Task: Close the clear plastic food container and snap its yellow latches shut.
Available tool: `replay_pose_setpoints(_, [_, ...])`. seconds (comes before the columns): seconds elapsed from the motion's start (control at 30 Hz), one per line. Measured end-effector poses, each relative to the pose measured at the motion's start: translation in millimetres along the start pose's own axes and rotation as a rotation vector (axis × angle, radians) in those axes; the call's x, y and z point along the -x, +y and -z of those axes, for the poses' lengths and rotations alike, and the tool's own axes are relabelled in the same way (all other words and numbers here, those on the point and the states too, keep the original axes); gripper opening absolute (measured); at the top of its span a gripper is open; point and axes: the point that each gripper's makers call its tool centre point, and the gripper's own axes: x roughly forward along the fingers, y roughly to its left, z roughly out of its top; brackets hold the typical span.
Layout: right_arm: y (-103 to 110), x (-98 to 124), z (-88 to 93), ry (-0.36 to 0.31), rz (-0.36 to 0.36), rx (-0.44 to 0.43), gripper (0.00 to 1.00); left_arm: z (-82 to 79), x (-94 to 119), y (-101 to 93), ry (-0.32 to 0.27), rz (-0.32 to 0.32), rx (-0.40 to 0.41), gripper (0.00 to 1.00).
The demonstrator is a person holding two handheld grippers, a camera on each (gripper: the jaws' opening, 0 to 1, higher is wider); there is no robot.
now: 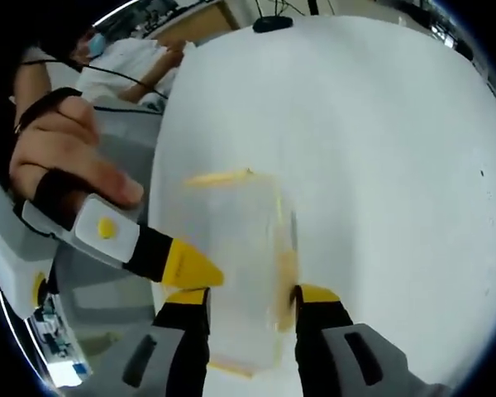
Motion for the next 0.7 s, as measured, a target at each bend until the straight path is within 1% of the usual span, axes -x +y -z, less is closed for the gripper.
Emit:
replay_pose_setpoints(0.03, [-0.9, 1.2, -0.1, -0.005, 0.008, 0.003, 0.41, 0.1, 0.7, 0.1, -0.003, -0.001, -0.003, 0.42])
replay_pose_setpoints(0.07, [-1.9, 1.4, 0.1, -0.004, 0.016, 0.027, 0.42, 0.1, 1.6, 0.5, -0.011, -0.001, -0.007, 0.42])
replay_pose_setpoints(0.13, [-1.6, 1.7, -0.3, -0.006, 0.038, 0.028, 0.43, 0.1, 1.9, 1.2, -0.035, -0.002, -0.005, 0.42])
replay_pose_setpoints(0.2, [-2.6, 4.0, -1.5, -0.022, 0.069, 0.063, 0.43, -0.1, 1.8, 1.9, -0.039, -0.001, -0.011, 0.43])
replay_pose_setpoints(0.23, [-2.6, 5.6, -0.3, -0.024, 0.080, 0.065, 0.43, -0.7, 2.3, 1.4, -0.036, 0.005, -0.017, 0.43])
replay_pose_setpoints(0.3, [-0.9, 6.9, 6.4, -0.001, 0.098, 0.079, 0.43, -2.3, 3.6, 0.6, -0.035, 0.020, 0.004, 0.44])
replay_pose_setpoints(0.37, [-0.6, 7.4, 10.5, 0.001, 0.113, 0.081, 0.43, -1.5, 4.4, 1.7, -0.033, 0.020, 0.019, 0.47])
replay_pose_setpoints(0.43, [-1.2, 8.8, 11.8, -0.008, 0.127, 0.075, 0.43, -1.8, 6.4, 3.0, -0.038, 0.015, 0.026, 0.53])
replay_pose_setpoints(0.47, [-1.5, 9.7, 11.0, -0.031, 0.138, 0.062, 0.43, -3.8, 8.2, 3.1, -0.052, 0.020, 0.039, 0.55])
replay_pose_setpoints(0.57, [-2.6, 14.8, 7.2, -0.092, 0.173, 0.049, 0.44, -5.1, 12.5, -0.2, -0.064, 0.052, 0.069, 0.60])
replay_pose_setpoints(0.6, [-0.9, 16.8, 3.2, -0.133, 0.186, 0.036, 0.45, -5.3, 13.2, -0.2, -0.068, 0.055, 0.075, 0.61])
replay_pose_setpoints(0.67, [1.4, 19.7, 3.4, -0.159, 0.196, 0.016, 0.45, -4.7, 14.6, -1.5, -0.069, 0.072, 0.094, 0.64])
replay_pose_setpoints(0.7, [2.6, 20.5, 4.6, -0.162, 0.196, 0.015, 0.45, -5.3, 15.3, -2.0, -0.075, 0.078, 0.099, 0.65])
